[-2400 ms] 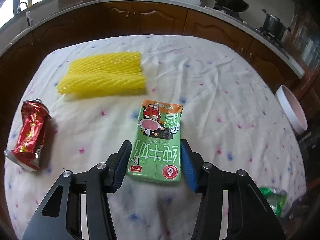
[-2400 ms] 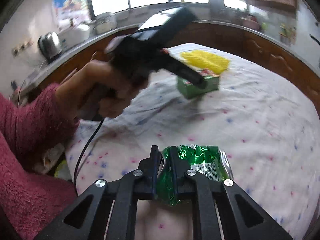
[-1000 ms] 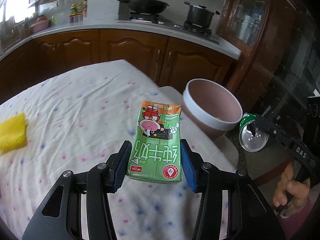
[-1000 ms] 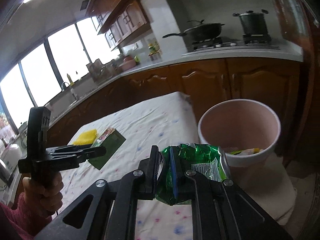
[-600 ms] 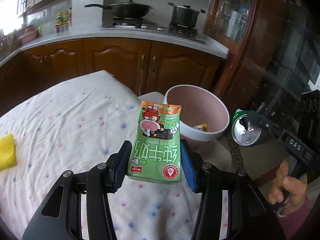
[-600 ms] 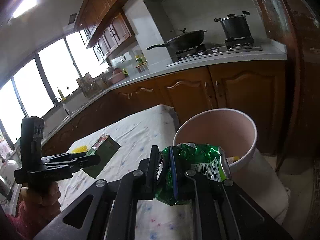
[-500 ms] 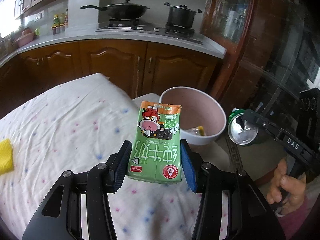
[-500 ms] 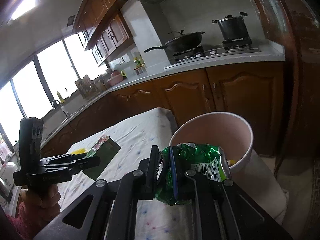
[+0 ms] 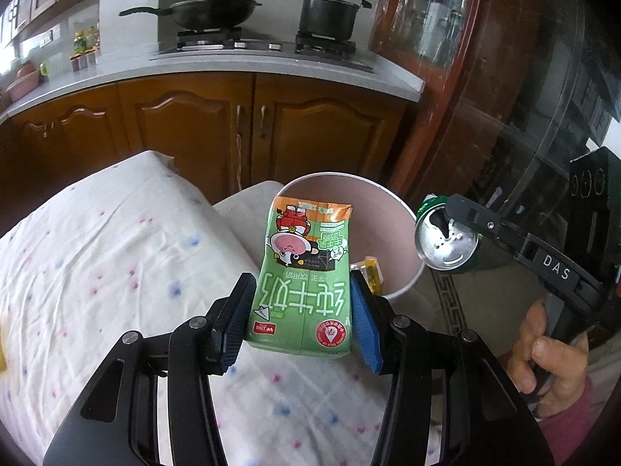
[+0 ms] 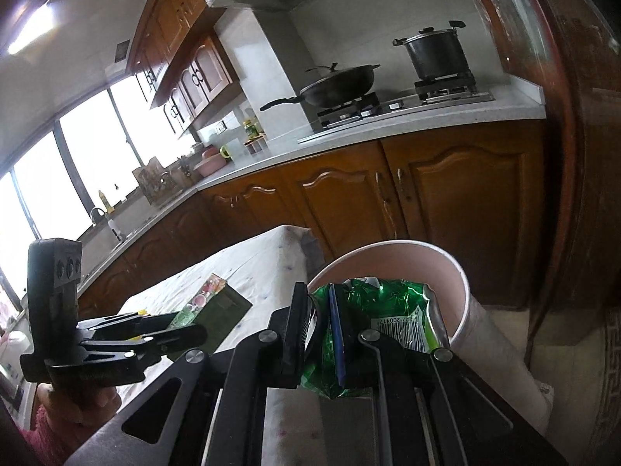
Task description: Collect trash
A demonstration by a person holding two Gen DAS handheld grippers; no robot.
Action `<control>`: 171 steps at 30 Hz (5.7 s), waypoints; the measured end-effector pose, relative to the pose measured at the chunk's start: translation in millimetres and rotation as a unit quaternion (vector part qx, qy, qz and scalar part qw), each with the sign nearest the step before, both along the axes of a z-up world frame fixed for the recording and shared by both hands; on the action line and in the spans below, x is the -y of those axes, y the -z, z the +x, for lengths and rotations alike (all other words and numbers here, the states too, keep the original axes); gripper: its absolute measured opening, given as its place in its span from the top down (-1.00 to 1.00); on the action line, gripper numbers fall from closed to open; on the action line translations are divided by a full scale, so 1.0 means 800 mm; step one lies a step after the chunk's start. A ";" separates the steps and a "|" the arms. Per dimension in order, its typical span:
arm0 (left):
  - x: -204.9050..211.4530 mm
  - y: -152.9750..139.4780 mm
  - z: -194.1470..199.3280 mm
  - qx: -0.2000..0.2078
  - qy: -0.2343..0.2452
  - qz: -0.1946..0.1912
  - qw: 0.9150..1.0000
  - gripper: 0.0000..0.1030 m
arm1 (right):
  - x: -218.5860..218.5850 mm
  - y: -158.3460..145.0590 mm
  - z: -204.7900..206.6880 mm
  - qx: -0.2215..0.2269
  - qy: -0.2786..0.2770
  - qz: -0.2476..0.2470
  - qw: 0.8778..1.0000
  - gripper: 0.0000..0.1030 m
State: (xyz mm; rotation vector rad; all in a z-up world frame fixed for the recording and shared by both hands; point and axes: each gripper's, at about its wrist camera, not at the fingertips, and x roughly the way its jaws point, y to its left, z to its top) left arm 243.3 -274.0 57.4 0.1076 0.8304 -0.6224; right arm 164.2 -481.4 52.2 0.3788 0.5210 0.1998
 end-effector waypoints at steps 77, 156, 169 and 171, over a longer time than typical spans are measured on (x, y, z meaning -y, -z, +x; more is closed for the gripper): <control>-0.029 0.039 0.001 -0.039 -0.085 -0.009 0.996 -0.56 | 0.034 0.036 -0.013 0.001 0.052 0.103 0.993 -0.78; -0.292 0.057 -0.287 0.198 -0.318 0.018 0.927 -1.00 | -0.247 0.062 -0.191 0.116 0.020 -0.125 0.985 -1.00; -0.289 0.057 -0.288 0.201 -0.312 0.021 0.928 -1.00 | -0.248 0.061 -0.191 0.111 0.021 -0.120 0.986 -1.00; -0.287 0.057 -0.288 0.201 -0.310 0.023 0.929 -1.00 | -0.247 0.059 -0.192 0.113 0.021 -0.121 0.986 -1.00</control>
